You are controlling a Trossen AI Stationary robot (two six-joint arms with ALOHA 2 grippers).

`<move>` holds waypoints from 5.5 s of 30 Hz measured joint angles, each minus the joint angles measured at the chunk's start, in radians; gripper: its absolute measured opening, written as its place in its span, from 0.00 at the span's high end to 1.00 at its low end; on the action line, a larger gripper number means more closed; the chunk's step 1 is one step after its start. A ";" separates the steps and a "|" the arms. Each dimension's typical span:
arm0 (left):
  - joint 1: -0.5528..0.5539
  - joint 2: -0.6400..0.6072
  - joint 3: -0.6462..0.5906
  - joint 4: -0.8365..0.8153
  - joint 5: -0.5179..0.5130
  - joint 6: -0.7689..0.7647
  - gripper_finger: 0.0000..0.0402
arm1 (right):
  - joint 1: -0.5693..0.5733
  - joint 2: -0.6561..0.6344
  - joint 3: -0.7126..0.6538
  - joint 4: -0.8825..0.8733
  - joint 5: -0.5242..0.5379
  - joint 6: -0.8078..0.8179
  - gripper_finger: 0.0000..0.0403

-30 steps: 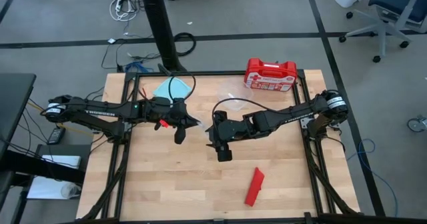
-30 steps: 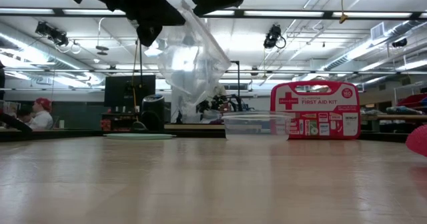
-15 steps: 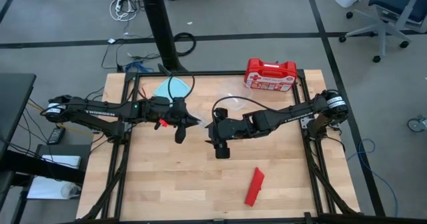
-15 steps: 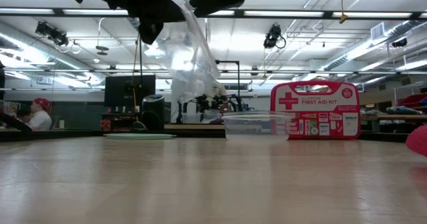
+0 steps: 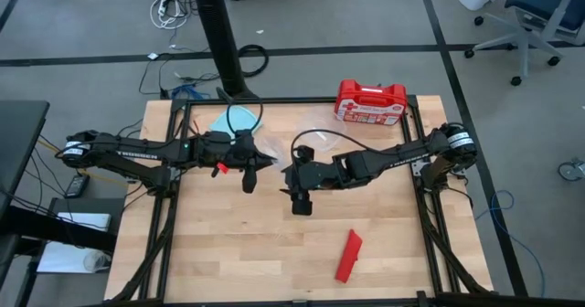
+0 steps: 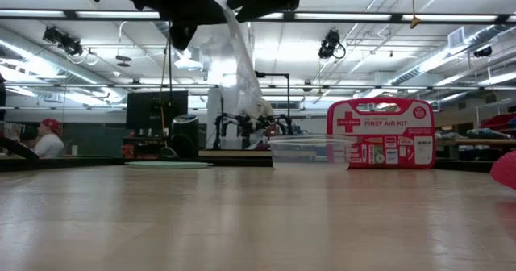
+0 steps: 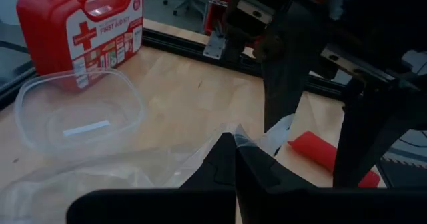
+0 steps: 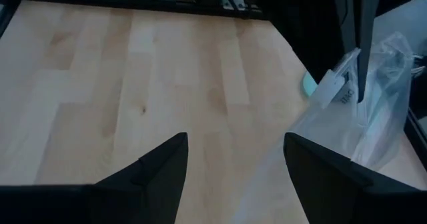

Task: Roll bandage
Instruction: Open the transparent zip bag

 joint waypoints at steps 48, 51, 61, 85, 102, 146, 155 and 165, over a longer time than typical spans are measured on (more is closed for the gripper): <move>0.000 0.000 -0.006 -0.091 -0.042 0.099 1.00 | -0.049 -0.034 0.006 -0.042 0.101 0.217 0.46; 0.000 0.000 -0.006 -0.091 -0.042 0.097 1.00 | -0.056 -0.035 0.006 -0.027 0.103 0.217 0.46; 0.000 0.000 -0.007 -0.069 -0.057 0.076 1.00 | -0.065 -0.034 -0.002 -0.023 0.099 0.233 0.46; -0.001 0.000 -0.007 -0.004 -0.039 0.076 1.00 | -0.061 -0.034 -0.003 -0.041 0.078 0.227 0.47; -0.002 0.000 -0.007 0.046 -0.024 0.069 1.00 | -0.058 -0.034 -0.003 -0.036 0.107 0.227 0.47; -0.002 0.000 -0.007 0.092 -0.110 -0.008 1.00 | -0.027 0.014 -0.002 0.040 0.364 0.206 0.47; -0.008 0.000 -0.007 0.089 -0.114 -0.010 1.00 | -0.028 0.034 -0.005 0.056 0.390 0.181 0.51; -0.009 0.001 -0.007 0.061 -0.116 -0.010 1.00 | -0.004 0.033 -0.003 0.131 0.466 0.158 0.53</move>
